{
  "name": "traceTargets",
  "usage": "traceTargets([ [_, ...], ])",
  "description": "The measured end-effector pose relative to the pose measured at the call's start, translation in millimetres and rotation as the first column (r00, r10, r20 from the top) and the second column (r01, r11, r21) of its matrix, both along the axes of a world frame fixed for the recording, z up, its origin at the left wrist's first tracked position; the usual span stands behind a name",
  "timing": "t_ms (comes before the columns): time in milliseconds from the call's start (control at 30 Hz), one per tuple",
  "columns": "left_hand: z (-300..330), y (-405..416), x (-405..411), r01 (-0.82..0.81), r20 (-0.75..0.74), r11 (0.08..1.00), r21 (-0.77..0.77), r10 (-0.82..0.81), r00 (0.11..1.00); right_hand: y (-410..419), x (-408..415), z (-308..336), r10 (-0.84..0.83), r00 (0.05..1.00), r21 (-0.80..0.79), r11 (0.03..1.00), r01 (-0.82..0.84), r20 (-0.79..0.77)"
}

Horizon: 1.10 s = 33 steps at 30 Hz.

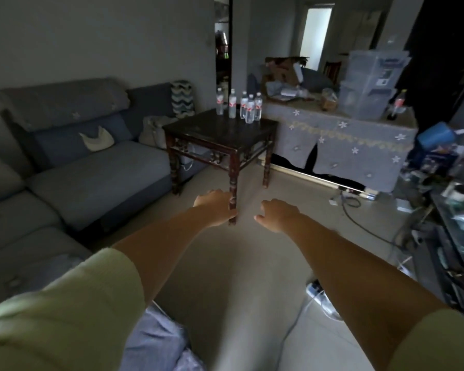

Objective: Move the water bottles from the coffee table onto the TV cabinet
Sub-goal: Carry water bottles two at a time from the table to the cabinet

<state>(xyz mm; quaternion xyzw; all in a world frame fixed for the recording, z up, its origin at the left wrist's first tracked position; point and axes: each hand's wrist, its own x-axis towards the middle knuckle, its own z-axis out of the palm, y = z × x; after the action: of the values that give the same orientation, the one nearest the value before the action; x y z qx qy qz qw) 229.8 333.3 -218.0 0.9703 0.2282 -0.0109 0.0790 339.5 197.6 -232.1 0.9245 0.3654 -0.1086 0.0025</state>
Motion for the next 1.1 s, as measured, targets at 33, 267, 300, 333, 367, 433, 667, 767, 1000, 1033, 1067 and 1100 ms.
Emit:
traceTargets([
  [33, 0.2, 8.2, 8.0, -0.013, 0.013, 1.0, 0.011, 0.013, 1.0, 11.5, 10.2, -0.8, 0.001, 1.0, 0.009, 1.0, -0.001, -0.008],
  [267, 5.4, 59.2, 73.4, -0.091, 0.016, 0.996, 0.022, 0.09, 0.996, 74.2, 90.9, -3.3, 0.056, 0.997, 0.029, 0.998, -0.055, -0.047],
  [300, 7.4, 67.4, 85.8, -0.103, 0.014, 0.994, 0.026, 0.102, 0.995, 82.9, 105.3, -2.4, 0.061, 0.997, 0.026, 0.998, -0.06, -0.045],
  [333, 9.4, 74.4, 97.6, -0.112, 0.02, 0.993, 0.025, 0.112, 0.994, 90.2, 119.6, -1.7, 0.065, 0.997, 0.023, 0.998, -0.064, -0.042],
  [367, 10.5, 80.3, 108.1, -0.12, 0.023, 0.993, 0.017, 0.12, 0.993, 96.6, 133.3, -1.5, 0.066, 0.997, 0.016, 0.998, -0.065, -0.044],
  [433, 9.4, 89.5, 125.3, -0.124, 0.017, 0.992, 0.01, 0.124, 0.992, 107.3, 155.5, -2.8, 0.069, 0.996, -0.005, 0.998, -0.07, -0.048],
  [667, 4.5, 155.8, 169.3, -0.151, 0.004, 0.988, 0.018, 0.151, 0.989, 181.1, 207.6, -6.4, 0.124, 0.991, -0.052, 0.991, -0.126, -0.043],
  [767, -1.7, 198.7, 182.2, -0.195, 0.004, 0.981, -0.002, 0.195, 0.981, 225.5, 222.2, -12.6, 0.171, 0.984, -0.071, 0.982, -0.174, -0.038],
  [1000, -7.3, 314.4, 230.7, -0.249, 0.0, 0.969, -0.004, 0.249, 0.969, 347.0, 273.3, -16.1, 0.215, 0.976, -0.065, 0.974, -0.216, -0.025],
  [1033, -5.7, 332.4, 239.1, -0.248, -0.008, 0.969, -0.006, 0.248, 0.969, 364.3, 282.1, -14.9, 0.207, 0.978, -0.064, 0.976, -0.208, -0.029],
  [1067, -4.4, 346.4, 245.3, -0.243, -0.015, 0.97, -0.007, 0.243, 0.97, 376.6, 288.7, -14.1, 0.196, 0.98, -0.062, 0.978, -0.197, -0.035],
  [1100, -2.4, 363.7, 253.0, -0.234, -0.02, 0.972, -0.005, 0.234, 0.972, 391.8, 296.2, -14.1, 0.182, 0.982, -0.051, 0.982, -0.184, -0.043],
])
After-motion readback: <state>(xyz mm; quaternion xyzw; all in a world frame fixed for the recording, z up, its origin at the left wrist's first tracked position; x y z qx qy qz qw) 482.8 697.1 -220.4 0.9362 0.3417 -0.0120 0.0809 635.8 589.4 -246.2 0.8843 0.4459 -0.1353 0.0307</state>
